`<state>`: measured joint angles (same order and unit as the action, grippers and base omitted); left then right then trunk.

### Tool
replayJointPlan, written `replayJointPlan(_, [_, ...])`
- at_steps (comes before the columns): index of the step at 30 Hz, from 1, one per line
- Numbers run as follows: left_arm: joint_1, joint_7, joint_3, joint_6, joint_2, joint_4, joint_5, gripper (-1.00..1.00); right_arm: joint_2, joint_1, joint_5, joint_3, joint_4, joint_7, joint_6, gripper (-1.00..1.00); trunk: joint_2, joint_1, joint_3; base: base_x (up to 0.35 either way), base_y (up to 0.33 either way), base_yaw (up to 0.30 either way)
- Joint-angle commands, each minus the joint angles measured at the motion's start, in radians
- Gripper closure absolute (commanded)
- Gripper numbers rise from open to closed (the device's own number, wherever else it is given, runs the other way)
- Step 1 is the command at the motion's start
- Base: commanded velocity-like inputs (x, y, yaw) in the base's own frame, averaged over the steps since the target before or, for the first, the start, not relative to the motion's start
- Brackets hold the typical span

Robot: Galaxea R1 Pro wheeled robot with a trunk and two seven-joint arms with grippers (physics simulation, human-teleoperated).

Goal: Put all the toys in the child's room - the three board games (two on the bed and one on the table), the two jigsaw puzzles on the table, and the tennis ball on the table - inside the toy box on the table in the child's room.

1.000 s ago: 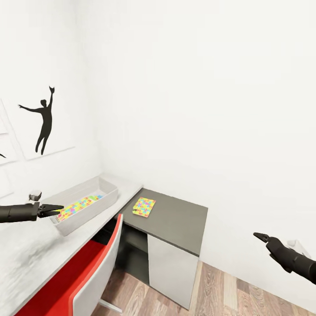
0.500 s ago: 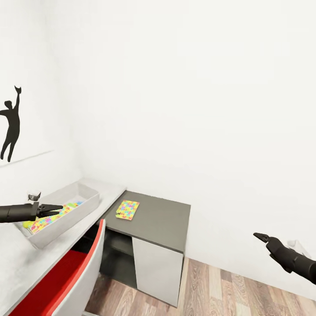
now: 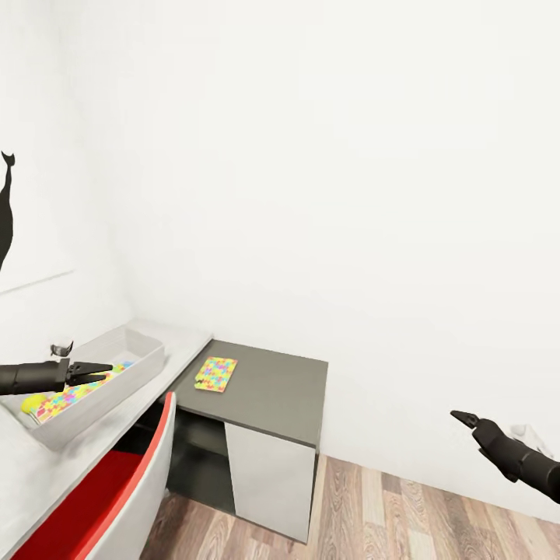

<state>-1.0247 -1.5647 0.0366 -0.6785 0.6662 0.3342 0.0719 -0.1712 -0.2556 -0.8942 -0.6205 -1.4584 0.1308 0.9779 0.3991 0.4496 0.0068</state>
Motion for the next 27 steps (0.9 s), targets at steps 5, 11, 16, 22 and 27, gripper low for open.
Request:
replayJointPlan(5, [0.000,-0.006,0.003,-0.010,-0.002,0.000,0.008,-1.00,0.002,-0.001,-0.011,0.004,0.012,0.010,0.000,-1.00,0.001,0.000,-0.007,0.000,0.000,-0.002])
replayJointPlan(11, [0.000,-0.006,0.003,-0.010,-0.004,0.000,0.008,-1.00,-0.003,-0.001,-0.011,0.005,0.039,0.010,-0.001,-1.00,0.001,0.000,-0.017,0.000,0.000,0.000])
replayJointPlan(16, [0.000,-0.006,0.003,-0.010,-0.005,0.000,0.008,-1.00,-0.003,-0.001,-0.010,0.005,0.045,0.010,-0.003,-1.00,0.001,0.000,-0.024,0.000,-0.049,-0.076])
replayJointPlan(22, [0.000,-0.006,0.003,-0.008,-0.005,0.000,0.007,-1.00,-0.004,-0.001,-0.011,0.004,0.061,0.010,-0.005,-1.00,0.001,0.000,-0.029,0.000,-0.027,-0.229])
replayJointPlan(27, [0.000,-0.006,0.003,-0.007,-0.004,0.000,0.006,-1.00,-0.004,-0.001,-0.011,0.004,0.064,0.010,-0.005,-1.00,0.001,0.000,-0.029,0.001,-0.003,-0.271])
